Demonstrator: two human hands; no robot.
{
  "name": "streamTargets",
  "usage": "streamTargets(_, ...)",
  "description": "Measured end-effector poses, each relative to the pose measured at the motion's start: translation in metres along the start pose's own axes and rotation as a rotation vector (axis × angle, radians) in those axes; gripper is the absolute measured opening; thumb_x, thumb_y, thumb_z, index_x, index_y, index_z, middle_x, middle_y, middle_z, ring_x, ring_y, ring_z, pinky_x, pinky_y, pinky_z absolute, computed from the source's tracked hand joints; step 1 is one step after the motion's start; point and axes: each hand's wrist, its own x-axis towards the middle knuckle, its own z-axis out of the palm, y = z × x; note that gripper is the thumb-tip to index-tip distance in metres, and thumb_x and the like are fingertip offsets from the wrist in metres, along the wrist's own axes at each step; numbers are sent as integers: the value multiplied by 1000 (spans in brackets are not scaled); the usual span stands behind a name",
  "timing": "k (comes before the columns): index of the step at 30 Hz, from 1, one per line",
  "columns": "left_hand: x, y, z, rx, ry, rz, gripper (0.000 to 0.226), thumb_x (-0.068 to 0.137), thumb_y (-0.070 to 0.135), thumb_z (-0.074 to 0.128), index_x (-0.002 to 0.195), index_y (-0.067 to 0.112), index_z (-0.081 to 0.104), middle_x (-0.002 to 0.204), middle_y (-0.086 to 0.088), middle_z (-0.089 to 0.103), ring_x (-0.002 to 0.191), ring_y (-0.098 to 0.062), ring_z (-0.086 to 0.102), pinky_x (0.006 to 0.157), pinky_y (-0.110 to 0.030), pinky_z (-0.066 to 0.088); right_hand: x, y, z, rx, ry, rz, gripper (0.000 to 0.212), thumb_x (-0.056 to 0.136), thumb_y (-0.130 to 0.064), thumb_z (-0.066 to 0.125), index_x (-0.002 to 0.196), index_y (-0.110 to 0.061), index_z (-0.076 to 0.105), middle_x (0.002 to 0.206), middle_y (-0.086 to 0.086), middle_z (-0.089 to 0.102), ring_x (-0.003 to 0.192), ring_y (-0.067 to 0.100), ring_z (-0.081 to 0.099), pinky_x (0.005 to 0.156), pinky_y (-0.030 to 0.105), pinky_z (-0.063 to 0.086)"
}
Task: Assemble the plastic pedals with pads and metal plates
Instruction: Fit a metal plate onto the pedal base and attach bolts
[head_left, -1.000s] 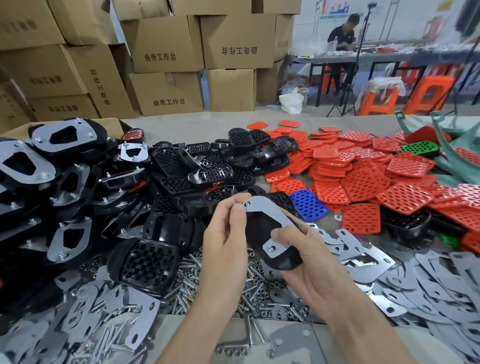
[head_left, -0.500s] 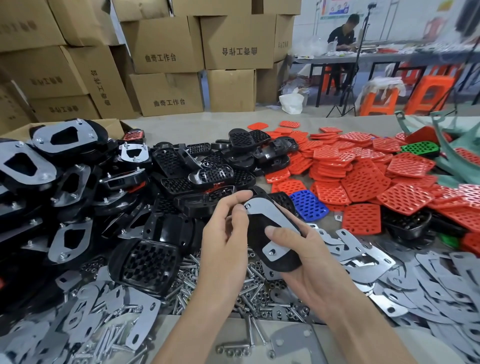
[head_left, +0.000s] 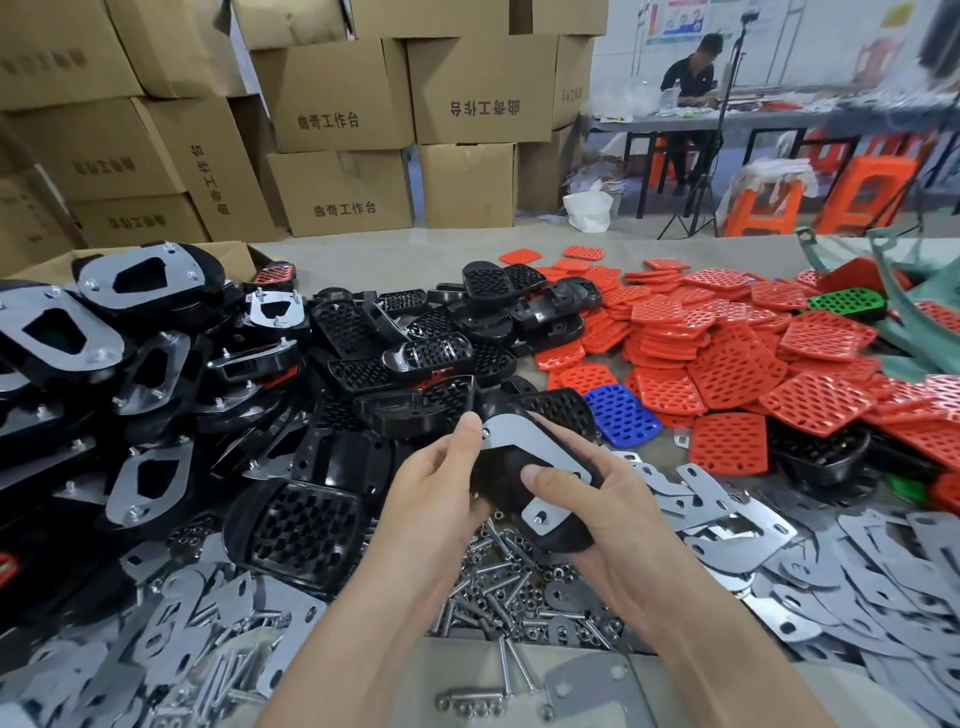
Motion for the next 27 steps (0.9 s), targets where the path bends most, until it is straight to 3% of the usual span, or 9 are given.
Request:
streamTargets(5,0,5,-9,4,-81,-77,45,99,42,54,86,8,80,101,-13,77,100,-21,74,76,-23,60,1,2,-1,-23,-16,-12,46,75,-12,77,113,-37,77,116,10,77,101,27,70,91,47,51)
streamTargets(10,2,4,-9,164,-77,-8,42,104,42,44,88,29,80,97,-2,79,96,-15,74,79,-26,59,4,2,-4,-7,-64,-2,47,75,-6,74,112,-34,78,116,13,77,98,24,74,86,42,53)
streamTargets(14,6,4,-11,223,-14,-40,46,105,39,45,82,15,78,90,-5,77,71,-17,67,70,-34,54,5,2,-9,27,-108,18,48,75,-1,72,114,-28,77,119,15,75,100,27,75,84,36,61)
streamTargets(16,7,2,-12,307,7,-12,46,106,40,44,78,21,76,81,-1,74,61,-14,58,72,-34,47,5,2,-10,35,-140,21,48,75,2,72,115,-25,77,119,17,75,99,28,75,81,34,62)
streamTargets(20,7,-1,-12,415,47,4,54,108,38,38,65,35,72,66,10,70,54,-5,58,84,-38,50,6,2,-11,12,-155,24,52,75,8,74,115,-25,77,119,17,75,99,28,75,80,32,61)
streamTargets(24,9,-7,-11,364,88,-39,46,107,42,38,85,25,75,81,7,77,65,-9,68,90,-38,49,7,4,-9,5,-166,31,49,77,2,71,115,-28,77,120,14,75,101,26,75,81,31,60)
streamTargets(27,8,-9,-9,328,48,-17,45,106,47,37,86,38,77,90,8,78,81,-11,74,93,-38,49,8,4,-8,60,-150,42,48,76,-1,74,116,-27,77,122,15,74,106,28,74,85,32,60)
